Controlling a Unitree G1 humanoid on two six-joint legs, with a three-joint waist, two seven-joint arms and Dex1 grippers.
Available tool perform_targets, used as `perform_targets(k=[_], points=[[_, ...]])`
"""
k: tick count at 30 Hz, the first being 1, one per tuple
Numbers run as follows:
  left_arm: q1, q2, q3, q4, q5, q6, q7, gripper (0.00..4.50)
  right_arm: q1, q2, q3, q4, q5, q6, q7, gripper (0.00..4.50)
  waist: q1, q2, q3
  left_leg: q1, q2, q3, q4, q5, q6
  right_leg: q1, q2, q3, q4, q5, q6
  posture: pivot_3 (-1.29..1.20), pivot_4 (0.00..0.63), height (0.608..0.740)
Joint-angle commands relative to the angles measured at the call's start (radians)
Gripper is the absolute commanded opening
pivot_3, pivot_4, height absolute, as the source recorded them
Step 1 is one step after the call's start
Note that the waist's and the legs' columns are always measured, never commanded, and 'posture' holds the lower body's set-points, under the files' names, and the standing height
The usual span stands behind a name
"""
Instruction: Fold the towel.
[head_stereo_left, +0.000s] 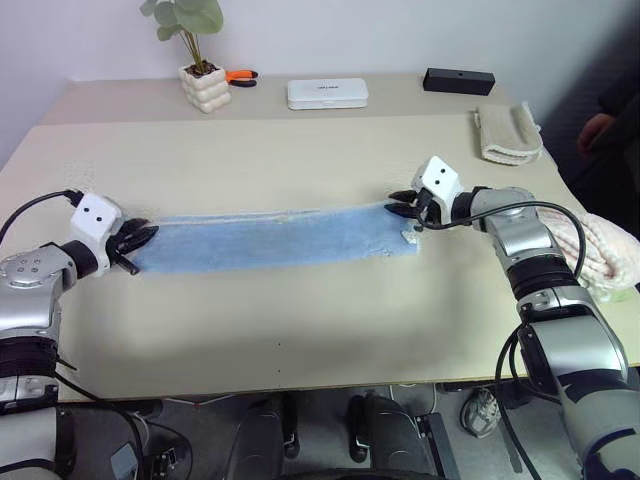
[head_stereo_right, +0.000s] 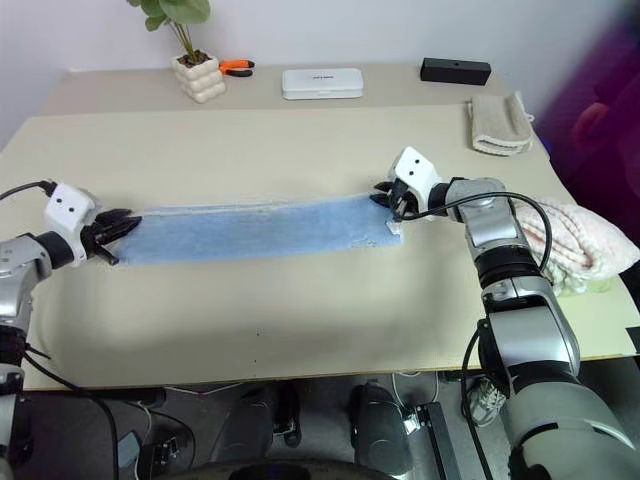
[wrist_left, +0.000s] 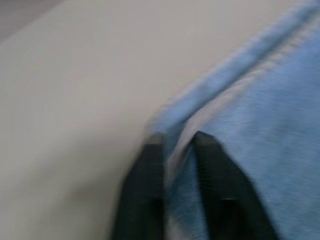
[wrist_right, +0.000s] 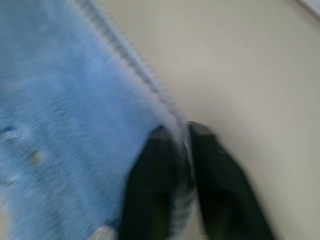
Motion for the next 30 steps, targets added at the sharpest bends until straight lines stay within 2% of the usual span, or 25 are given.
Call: perform_targets(k=[1, 4, 9, 10, 13, 16, 19, 25, 30], points=[[-0.011, -0.007, 0.086, -0.022, -0.050, 0.009, 0.071, 2.90, -0.005, -0.033, -0.045, -0.083, 0.003, -0.002, -0.037, 2.87, -0.001, 0.000, 0.000, 0.000, 0.000, 0.000, 0.000, 0.000, 0.000, 0.000, 0.000, 0.000, 0.000, 0.000, 0.000, 0.00, 0.150, 0.740], [0.034, -0.032, 0.157, -0.088, -0.107, 0.050, 0.120, 2.90, 0.052, -0.065, -0.077, -0.194, 0.024, 0.046, -0.052, 2.87, -0.001, 0.000, 0.000, 0.000, 0.000, 0.000, 0.000, 0.000, 0.000, 0.000, 0.000, 0.000, 0.000, 0.000, 0.000, 0.00, 0.150, 0.740], [0.180, -0.090, 0.236, -0.345, -0.199, 0.151, 0.168, 2.90, 0.209, -0.099, -0.168, -0.484, 0.147, 0.319, -0.043, 2.87, 0.000, 0.000, 0.000, 0.000, 0.000, -0.004, 0.000, 0.000, 0.000, 0.000, -0.001, 0.000, 0.000, 0.000, 0.000, 0.00, 0.150, 0.740], [0.215, -0.110, 0.234, -0.430, -0.224, 0.180, 0.172, 2.94, 0.260, -0.098, -0.194, -0.577, 0.201, 0.404, -0.044, 3.41, 0.000, 0.000, 0.000, 0.000, 0.000, -0.004, 0.000, 0.000, 0.000, 0.001, -0.001, 0.000, 0.001, 0.000, 0.000, 0.00, 0.150, 0.740], [0.325, -0.177, 0.121, -0.765, -0.293, 0.258, 0.153, 2.94, 0.449, -0.050, -0.314, -0.897, 0.431, 0.750, -0.123, 4.41, 0.010, -0.001, -0.001, 0.000, 0.000, -0.007, 0.001, 0.000, 0.000, 0.002, -0.001, 0.000, 0.001, 0.000, 0.000, 0.00, 0.150, 0.740], [0.377, -0.195, 0.025, -0.937, -0.324, 0.308, 0.120, 2.94, 0.582, -0.024, -0.369, -1.075, 0.554, 0.944, -0.191, 4.41, 0.011, -0.002, -0.001, 0.000, -0.001, -0.009, 0.001, -0.001, 0.001, 0.004, -0.002, 0.000, -0.001, 0.000, 0.000, 0.00, 0.150, 0.740], [0.393, -0.200, -0.091, -1.033, -0.334, 0.357, 0.085, 2.94, 0.687, 0.062, -0.445, -1.193, 0.674, 1.143, -0.334, 4.41, 0.004, -0.002, -0.003, 0.001, -0.001, -0.010, 0.001, -0.001, 0.001, 0.004, -0.001, 0.000, 0.000, 0.000, 0.000, 0.00, 0.150, 0.740], [0.409, -0.200, -0.199, -1.080, -0.329, 0.350, 0.020, 2.94, 0.676, 0.274, -0.549, -1.240, 0.742, 1.370, -0.631, 4.41, 0.001, -0.001, -0.003, 0.002, 0.000, -0.010, 0.000, -0.002, 0.003, 0.003, 0.001, 0.000, 0.000, 0.000, -0.001, 0.00, 0.150, 0.740], [0.405, -0.199, -0.202, -1.092, -0.341, 0.363, 0.016, 2.94, 0.542, 0.483, -0.694, -1.142, 0.729, 1.475, -0.864, 4.41, 0.004, 0.000, -0.004, 0.001, -0.001, -0.011, 0.000, -0.001, 0.002, 0.003, 0.001, 0.000, 0.000, 0.000, -0.001, 0.00, 0.150, 0.740]])
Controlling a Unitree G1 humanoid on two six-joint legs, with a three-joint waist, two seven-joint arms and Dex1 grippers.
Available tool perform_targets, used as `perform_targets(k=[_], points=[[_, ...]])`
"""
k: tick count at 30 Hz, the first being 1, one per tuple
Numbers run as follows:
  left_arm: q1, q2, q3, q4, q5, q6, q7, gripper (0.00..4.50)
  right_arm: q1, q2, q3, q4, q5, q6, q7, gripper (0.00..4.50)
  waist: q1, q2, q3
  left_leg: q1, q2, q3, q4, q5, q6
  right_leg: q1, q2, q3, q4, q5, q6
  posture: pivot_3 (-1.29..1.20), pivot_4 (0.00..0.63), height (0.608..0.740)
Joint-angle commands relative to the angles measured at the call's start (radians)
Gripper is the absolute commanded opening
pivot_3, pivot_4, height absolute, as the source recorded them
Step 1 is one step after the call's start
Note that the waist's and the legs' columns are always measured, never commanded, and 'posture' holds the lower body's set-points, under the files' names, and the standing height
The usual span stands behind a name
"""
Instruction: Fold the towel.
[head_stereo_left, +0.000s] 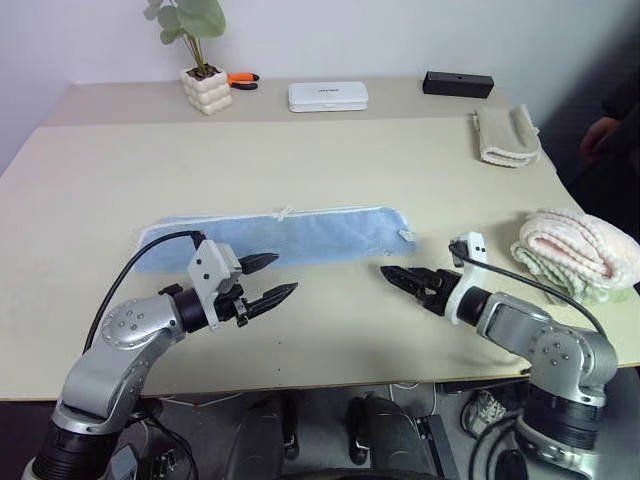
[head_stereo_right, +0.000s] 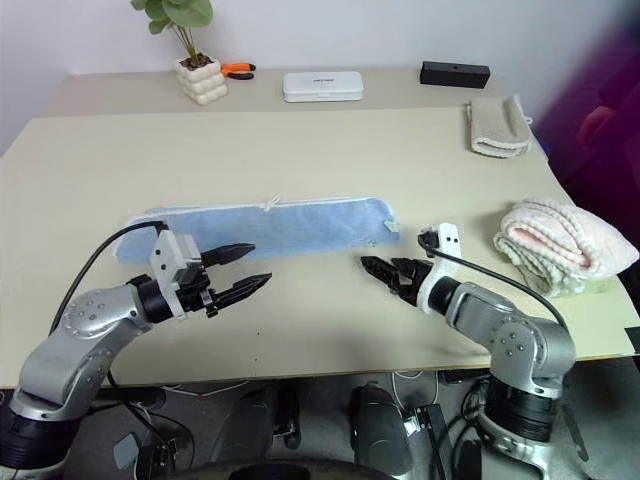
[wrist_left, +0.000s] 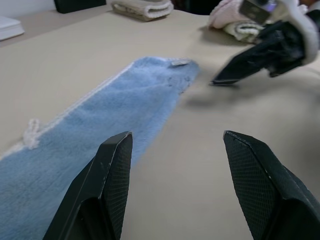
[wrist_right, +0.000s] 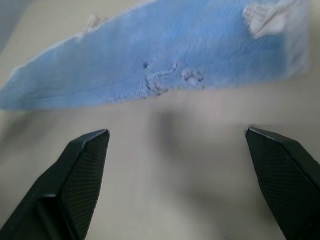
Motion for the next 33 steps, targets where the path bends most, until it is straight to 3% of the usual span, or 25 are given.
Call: perform_targets(k=[1, 6, 9, 16, 19, 24, 29, 33], points=[[0.003, 0.004, 0.012, -0.049, -0.022, 0.010, -0.005, 2.94, -0.076, 0.081, -0.108, 0.048, 0.000, 0.057, -0.139, 4.41, 0.002, 0.000, 0.000, 0.000, 0.000, 0.000, 0.000, 0.001, -0.001, 0.000, 0.000, 0.000, 0.000, 0.000, 0.000, 0.00, 0.150, 0.740], [0.026, 0.014, 0.026, -0.069, -0.021, 0.021, -0.004, 2.94, -0.181, 0.157, -0.213, 0.153, -0.020, 0.039, -0.265, 4.41, 0.000, -0.001, -0.003, 0.000, 0.000, 0.000, 0.000, 0.001, -0.001, 0.000, 0.000, 0.000, -0.001, 0.000, 0.000, 0.00, 0.150, 0.740], [0.043, 0.015, 0.039, -0.090, -0.023, 0.032, 0.014, 2.94, -0.261, 0.186, -0.275, 0.253, -0.032, -0.038, -0.348, 3.63, -0.002, 0.000, -0.005, 0.000, 0.000, 0.000, 0.000, 0.000, 0.000, 0.001, 0.000, 0.000, 0.000, 0.000, 0.000, 0.00, 0.150, 0.740], [0.061, 0.009, 0.036, -0.113, -0.018, 0.043, 0.033, 2.94, -0.274, 0.186, -0.289, 0.265, 0.003, -0.083, -0.406, 0.07, -0.001, 0.000, -0.005, 0.000, 0.000, 0.000, 0.000, 0.001, -0.001, 0.000, 0.000, 0.000, -0.001, 0.000, 0.000, 0.00, 0.150, 0.740], [0.062, 0.007, 0.030, -0.110, -0.016, 0.042, 0.037, 2.94, -0.270, 0.154, -0.281, 0.238, 0.022, -0.089, -0.408, 0.03, 0.001, 0.000, -0.005, -0.001, 0.000, 0.000, -0.001, 0.001, -0.001, 0.000, 0.000, 0.000, -0.001, 0.000, 0.000, 0.00, 0.150, 0.740], [0.080, 0.009, 0.038, -0.095, -0.006, 0.023, 0.030, 2.94, -0.248, -0.007, -0.207, 0.162, 0.060, -0.068, -0.300, 0.03, 0.002, 0.002, -0.005, -0.002, -0.001, 0.000, -0.001, 0.000, 0.000, 0.000, 0.000, 0.000, -0.003, 0.000, 0.000, 0.00, 0.150, 0.740], [0.100, 0.012, 0.055, -0.069, 0.005, -0.004, 0.021, 2.94, -0.239, -0.283, -0.018, 0.106, 0.029, -0.116, -0.089, 0.03, -0.004, 0.003, -0.004, -0.001, 0.000, 0.000, -0.002, -0.003, 0.004, 0.000, 0.000, 0.000, -0.003, 0.000, 0.000, 0.00, 0.150, 0.740], [0.100, 0.011, 0.064, -0.050, 0.015, -0.020, 0.018, 2.94, -0.232, -0.453, 0.267, 0.011, -0.050, -0.244, 0.122, 0.03, -0.006, 0.004, -0.003, -0.001, 0.000, 0.000, -0.002, -0.003, 0.005, -0.001, 0.000, 0.000, -0.002, 0.000, 0.000, 0.00, 0.150, 0.740]])
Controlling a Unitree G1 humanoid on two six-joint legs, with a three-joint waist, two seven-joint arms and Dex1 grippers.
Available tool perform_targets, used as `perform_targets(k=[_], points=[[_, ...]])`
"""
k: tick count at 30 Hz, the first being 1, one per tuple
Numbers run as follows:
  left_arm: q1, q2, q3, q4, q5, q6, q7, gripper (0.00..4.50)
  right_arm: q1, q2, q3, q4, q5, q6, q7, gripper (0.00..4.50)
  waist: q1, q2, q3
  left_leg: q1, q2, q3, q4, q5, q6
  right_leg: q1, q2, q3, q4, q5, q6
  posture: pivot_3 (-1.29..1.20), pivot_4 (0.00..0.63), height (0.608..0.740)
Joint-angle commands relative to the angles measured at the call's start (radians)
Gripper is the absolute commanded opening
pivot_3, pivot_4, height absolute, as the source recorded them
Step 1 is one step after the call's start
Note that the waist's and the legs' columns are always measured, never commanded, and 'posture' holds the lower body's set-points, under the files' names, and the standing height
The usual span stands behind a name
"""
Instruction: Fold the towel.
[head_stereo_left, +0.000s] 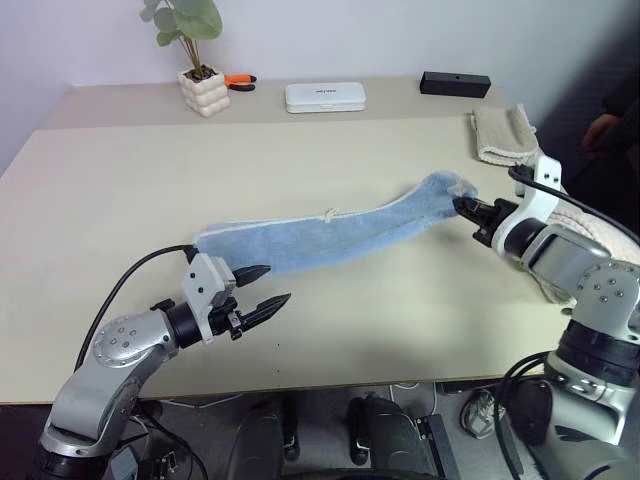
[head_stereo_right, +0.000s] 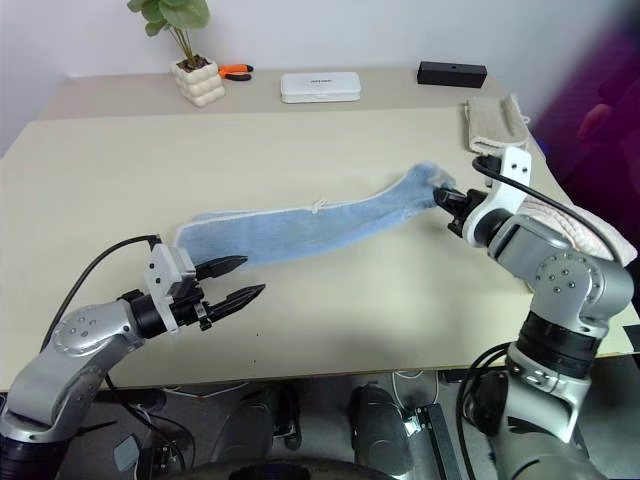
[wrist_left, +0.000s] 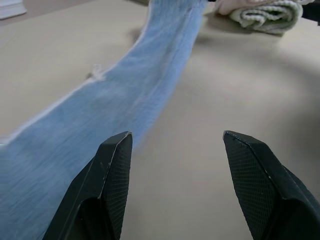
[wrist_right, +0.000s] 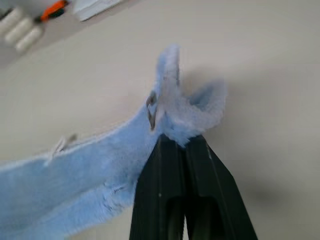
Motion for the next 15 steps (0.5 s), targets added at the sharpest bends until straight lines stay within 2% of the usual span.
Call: perform_targets(k=[1, 5, 7, 11, 15], points=[[-0.001, 0.004, 0.028, -0.001, 0.010, -0.036, -0.004, 2.94, -0.005, -0.102, 0.265, -0.134, -0.071, -0.144, 0.202, 0.03, 0.000, 0.000, 0.000, 0.000, 0.000, 0.000, 0.000, 0.000, 0.000, 0.000, 0.000, 0.000, 0.000, 0.000, 0.000, 0.00, 0.150, 0.740], [0.008, 0.005, 0.036, 0.001, 0.014, -0.045, -0.004, 2.94, -0.034, -0.141, 0.497, -0.192, -0.162, -0.267, 0.330, 0.03, 0.006, -0.001, 0.000, 0.000, 0.000, 0.000, 0.000, 0.000, 0.000, 0.000, 0.000, 0.000, -0.001, 0.000, 0.000, 0.00, 0.150, 0.740], [0.015, 0.003, 0.036, -0.002, 0.019, -0.048, -0.001, 2.94, -0.066, -0.113, 0.606, -0.169, -0.225, -0.307, 0.348, 0.03, 0.009, -0.001, 0.000, -0.001, 0.000, 0.000, 0.000, 0.000, 0.000, 0.000, -0.001, 0.000, -0.001, 0.000, 0.000, 0.00, 0.150, 0.740], [0.029, -0.001, 0.038, -0.015, 0.024, -0.048, 0.012, 2.94, -0.085, -0.044, 0.707, -0.085, -0.320, -0.357, 0.334, 0.03, 0.012, -0.001, 0.000, -0.001, 0.000, 0.000, 0.001, 0.000, 0.000, 0.000, -0.001, -0.001, -0.001, 0.000, 0.000, 0.00, 0.150, 0.740], [0.049, 0.000, 0.041, -0.029, 0.028, -0.050, 0.021, 2.94, -0.078, -0.009, 0.721, -0.041, -0.366, -0.380, 0.336, 0.03, 0.010, -0.001, 0.000, -0.002, -0.001, 0.001, 0.001, 0.002, -0.003, 0.000, -0.002, -0.001, -0.001, 0.000, 0.000, 0.00, 0.150, 0.740]])
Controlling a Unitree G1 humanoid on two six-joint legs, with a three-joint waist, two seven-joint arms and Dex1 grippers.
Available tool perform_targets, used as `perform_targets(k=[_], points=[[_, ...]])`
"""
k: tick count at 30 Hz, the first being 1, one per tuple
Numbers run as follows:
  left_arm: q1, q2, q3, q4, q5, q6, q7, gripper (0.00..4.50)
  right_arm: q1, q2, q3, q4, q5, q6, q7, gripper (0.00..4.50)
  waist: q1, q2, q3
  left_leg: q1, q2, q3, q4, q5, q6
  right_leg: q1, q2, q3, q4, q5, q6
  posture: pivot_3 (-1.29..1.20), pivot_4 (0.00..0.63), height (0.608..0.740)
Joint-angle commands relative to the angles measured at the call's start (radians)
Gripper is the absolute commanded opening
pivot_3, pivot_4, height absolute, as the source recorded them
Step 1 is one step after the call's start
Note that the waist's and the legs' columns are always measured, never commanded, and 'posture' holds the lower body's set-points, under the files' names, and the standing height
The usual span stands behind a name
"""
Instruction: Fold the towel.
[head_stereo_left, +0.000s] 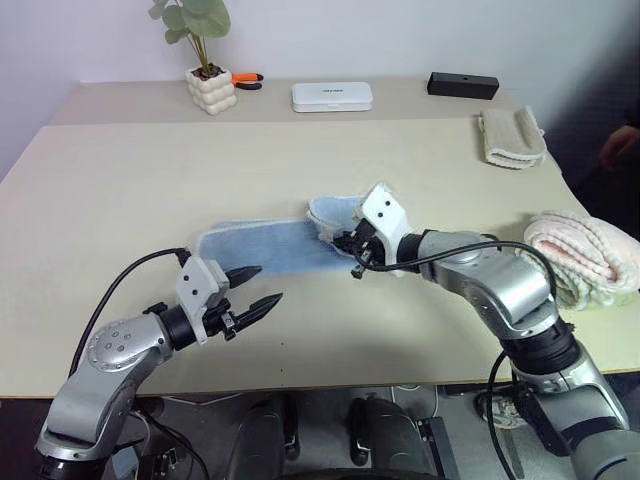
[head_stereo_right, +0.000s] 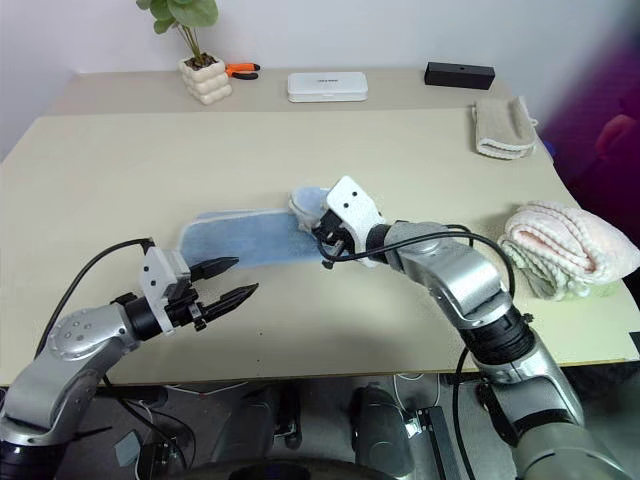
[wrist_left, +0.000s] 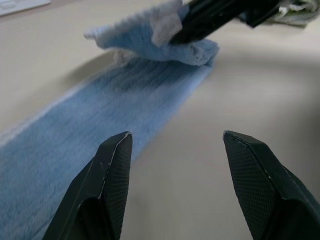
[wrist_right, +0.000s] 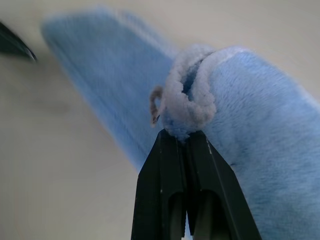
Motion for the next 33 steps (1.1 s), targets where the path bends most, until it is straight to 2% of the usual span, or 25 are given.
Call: perform_targets(k=[1, 3, 6, 11, 14, 17, 21, 22, 27, 33], points=[[0.012, 0.000, 0.024, -0.049, 0.005, -0.023, 0.008, 2.94, -0.004, 0.015, -0.003, 0.007, -0.046, -0.041, 0.007, 0.03, 0.000, 0.000, 0.000, 0.000, 0.000, 0.000, 0.000, 0.000, 0.000, 0.000, 0.000, 0.000, 0.000, 0.000, 0.000, 0.00, 0.150, 0.740], [0.020, 0.000, 0.024, -0.055, 0.006, -0.021, 0.012, 2.94, 0.007, 0.011, 0.002, 0.003, -0.054, -0.044, 0.029, 0.03, -0.001, 0.000, 0.000, 0.000, 0.000, 0.000, 0.000, 0.000, 0.000, 0.000, 0.000, 0.000, 0.000, 0.000, 0.000, 0.00, 0.150, 0.740], [0.027, -0.001, 0.022, -0.060, 0.009, -0.021, 0.013, 2.94, 0.023, 0.003, 0.007, -0.013, -0.068, -0.064, 0.061, 0.88, -0.002, 0.000, 0.000, 0.000, 0.000, 0.000, 0.000, -0.001, 0.001, 0.000, 0.000, 0.000, 0.000, 0.000, 0.000, 0.00, 0.150, 0.740], [0.029, -0.001, 0.033, -0.052, 0.010, -0.021, 0.016, 2.94, 0.079, -0.050, -0.056, -0.102, -0.033, -0.128, 0.164, 3.34, 0.000, 0.000, 0.000, 0.000, 0.000, 0.000, 0.000, -0.002, 0.004, 0.000, 0.000, 0.000, 0.000, 0.000, 0.000, 0.00, 0.150, 0.740], [0.032, -0.002, 0.051, -0.042, 0.003, -0.020, 0.019, 2.94, 0.090, -0.062, -0.109, -0.094, -0.012, -0.147, 0.195, 3.34, 0.000, 0.000, 0.000, 0.000, 0.000, 0.000, 0.000, -0.003, 0.004, 0.000, 0.000, 0.000, 0.000, 0.000, 0.000, 0.00, 0.150, 0.740], [0.032, -0.013, 0.089, -0.019, -0.006, -0.014, 0.036, 2.94, 0.031, 0.001, -0.176, 0.050, -0.020, -0.141, 0.133, 2.33, -0.006, 0.000, 0.000, 0.001, 0.001, 0.000, 0.000, -0.003, 0.005, 0.000, 0.000, 0.000, 0.000, 0.000, 0.000, 0.00, 0.150, 0.740], [0.031, -0.045, 0.115, -0.022, -0.033, 0.005, 0.068, 2.94, -0.001, 0.060, -0.147, 0.179, -0.086, -0.227, 0.118, 0.30, -0.005, 0.000, 0.000, 0.001, 0.001, 0.000, 0.000, -0.003, 0.004, 0.000, 0.001, 0.000, 0.000, 0.000, 0.000, 0.00, 0.150, 0.740], [0.033, -0.052, 0.118, -0.027, -0.039, 0.011, 0.076, 2.94, -0.007, 0.078, -0.140, 0.215, -0.103, -0.247, 0.108, 0.02, -0.004, 0.000, 0.000, 0.001, 0.001, 0.000, 0.000, -0.003, 0.004, 0.000, 0.001, 0.000, 0.000, 0.000, 0.000, 0.00, 0.150, 0.740], [0.101, -0.103, 0.122, -0.063, -0.050, 0.050, 0.143, 2.94, -0.003, 0.146, -0.031, 0.412, -0.232, -0.392, 0.120, 0.02, -0.005, -0.001, 0.000, 0.001, 0.001, 0.001, 0.000, 0.000, 0.000, 0.000, 0.001, 0.000, 0.000, 0.000, 0.000, 0.00, 0.150, 0.740], [0.176, -0.167, 0.147, -0.115, -0.063, 0.079, 0.230, 2.94, 0.027, 0.161, -0.006, 0.472, -0.305, -0.482, 0.135, 0.02, -0.005, -0.001, -0.001, 0.001, 0.001, 0.000, 0.000, 0.001, -0.001, 0.001, 0.001, 0.000, 0.001, 0.000, 0.000, 0.00, 0.150, 0.740]])
